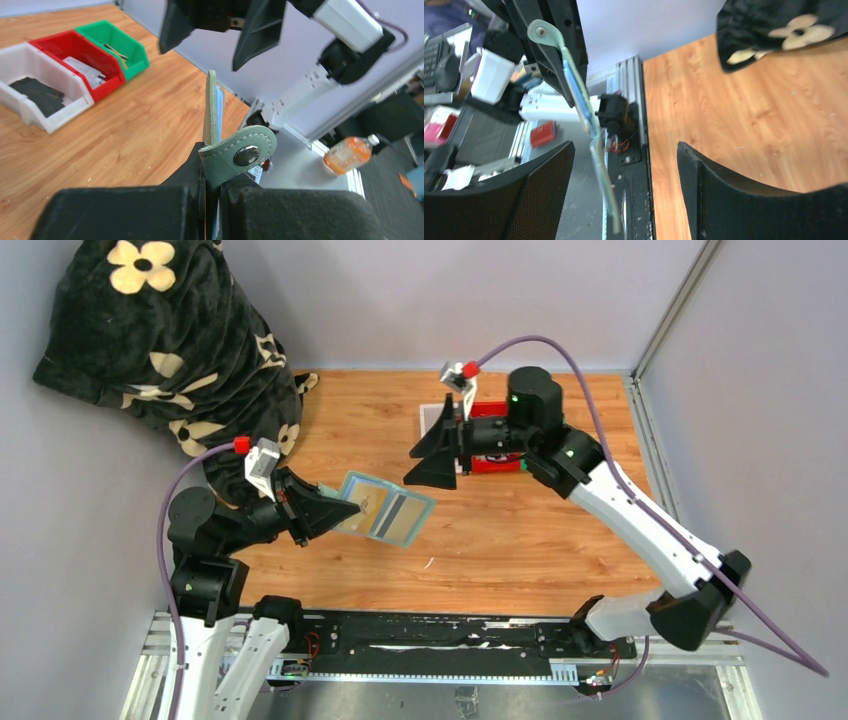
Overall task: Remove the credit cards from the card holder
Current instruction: Remove the credit card from the card holder.
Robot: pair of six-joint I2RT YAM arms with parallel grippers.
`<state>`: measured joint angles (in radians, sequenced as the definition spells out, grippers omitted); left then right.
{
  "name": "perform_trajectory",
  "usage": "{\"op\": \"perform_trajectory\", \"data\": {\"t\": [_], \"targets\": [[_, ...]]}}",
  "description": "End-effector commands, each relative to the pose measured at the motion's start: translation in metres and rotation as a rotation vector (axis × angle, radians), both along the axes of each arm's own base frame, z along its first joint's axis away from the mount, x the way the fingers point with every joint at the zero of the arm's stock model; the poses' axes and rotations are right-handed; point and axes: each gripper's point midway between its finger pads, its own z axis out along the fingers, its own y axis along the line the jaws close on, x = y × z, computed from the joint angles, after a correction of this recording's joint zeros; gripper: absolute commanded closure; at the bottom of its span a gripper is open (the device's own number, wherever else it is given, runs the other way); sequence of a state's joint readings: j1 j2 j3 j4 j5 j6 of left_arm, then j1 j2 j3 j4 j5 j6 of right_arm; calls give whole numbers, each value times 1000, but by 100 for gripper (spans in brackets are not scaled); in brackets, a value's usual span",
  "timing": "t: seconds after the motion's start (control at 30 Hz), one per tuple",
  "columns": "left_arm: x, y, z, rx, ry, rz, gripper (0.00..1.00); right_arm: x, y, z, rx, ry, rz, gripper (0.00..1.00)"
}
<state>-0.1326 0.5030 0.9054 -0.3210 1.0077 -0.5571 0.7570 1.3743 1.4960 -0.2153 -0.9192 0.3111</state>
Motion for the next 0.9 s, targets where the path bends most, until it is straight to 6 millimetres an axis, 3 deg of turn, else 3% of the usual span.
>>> {"op": "perform_trajectory", "data": {"t": [0.0, 0.07, 0.2, 0.37, 0.53, 0.7, 0.87], "targets": [[19, 7, 20, -98, 1, 135, 100, 11, -24, 52, 181, -111, -172, 21], [25, 10, 20, -117, 11, 175, 100, 1, -27, 62, 228, -112, -138, 20], [34, 15, 22, -149, 31, 231, 100, -14, -28, 62, 237, -62, -95, 20], [39, 16, 21, -169, 61, 248, 100, -29, -11, 37, 188, 7, -65, 34], [39, 16, 22, -181, 73, 247, 100, -37, 10, 10, 152, 100, -33, 33], [37, 14, 24, -191, 79, 231, 100, -43, 21, 3, 170, 147, 17, 34], [33, 11, 27, -212, 89, 197, 100, -37, 32, -10, 150, 189, 6, 36]]}}
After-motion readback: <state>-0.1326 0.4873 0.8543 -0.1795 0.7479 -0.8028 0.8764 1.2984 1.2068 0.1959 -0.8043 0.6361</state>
